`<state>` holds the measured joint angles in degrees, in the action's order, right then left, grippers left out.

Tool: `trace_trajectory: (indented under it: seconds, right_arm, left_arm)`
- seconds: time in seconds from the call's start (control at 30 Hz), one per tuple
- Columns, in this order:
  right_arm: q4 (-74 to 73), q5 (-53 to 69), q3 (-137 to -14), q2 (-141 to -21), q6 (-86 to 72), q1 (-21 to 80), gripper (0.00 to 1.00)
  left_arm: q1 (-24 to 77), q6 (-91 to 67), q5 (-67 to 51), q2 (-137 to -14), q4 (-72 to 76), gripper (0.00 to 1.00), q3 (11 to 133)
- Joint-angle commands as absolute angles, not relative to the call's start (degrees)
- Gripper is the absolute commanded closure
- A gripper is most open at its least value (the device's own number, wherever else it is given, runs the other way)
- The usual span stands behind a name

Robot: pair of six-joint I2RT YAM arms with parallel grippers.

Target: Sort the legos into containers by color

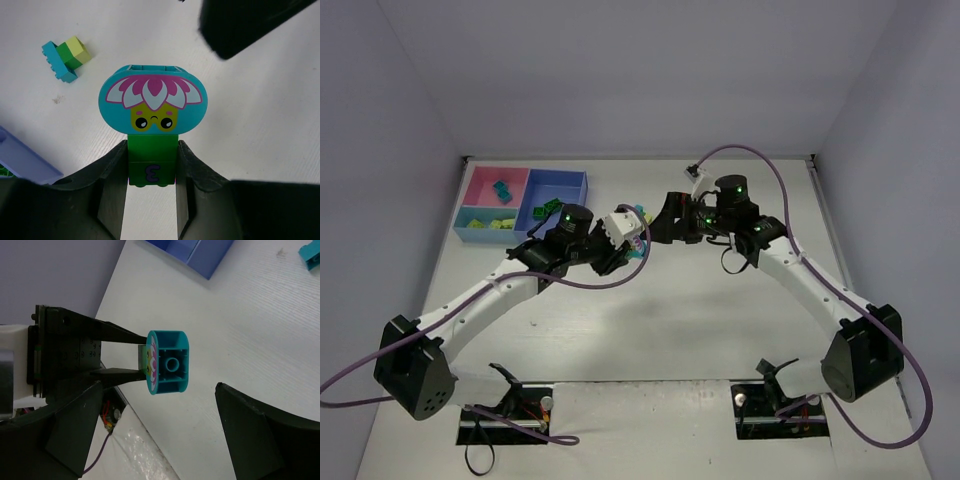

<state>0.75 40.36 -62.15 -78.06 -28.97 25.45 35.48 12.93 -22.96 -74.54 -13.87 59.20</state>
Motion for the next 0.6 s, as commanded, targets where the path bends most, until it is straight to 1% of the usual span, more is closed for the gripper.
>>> trace_trajectory:
  seconds: [0.0, 0.13, 0.33, 0.47, 0.57]
  right_arm:
    - [3.25, 42.10, -65.74, -79.54, -32.25, 27.15, 0.10]
    - [3.25, 40.35, -65.66, -81.21, -33.22, 28.91, 0.16]
    - [3.43, 38.94, -65.39, -82.70, -33.66, 30.50, 0.21]
    - [3.78, 39.11, -65.48, -83.23, -33.92, 30.94, 0.29]
    - [4.30, 39.37, -65.48, -83.93, -34.10, 31.29, 0.31]
  left_arm:
    - [36.82, 16.26, -21.80, -72.60, -12.48, 0.94, 63.37]
    - [37.53, 16.87, -21.01, -71.98, -11.95, 0.94, 63.54]
    - [38.14, 17.05, -20.74, -71.02, -11.52, 0.94, 63.37]
    - [38.41, 17.14, -20.39, -70.58, -11.16, 0.94, 63.28]
    - [38.58, 17.23, -20.39, -70.40, -10.99, 0.94, 63.28]
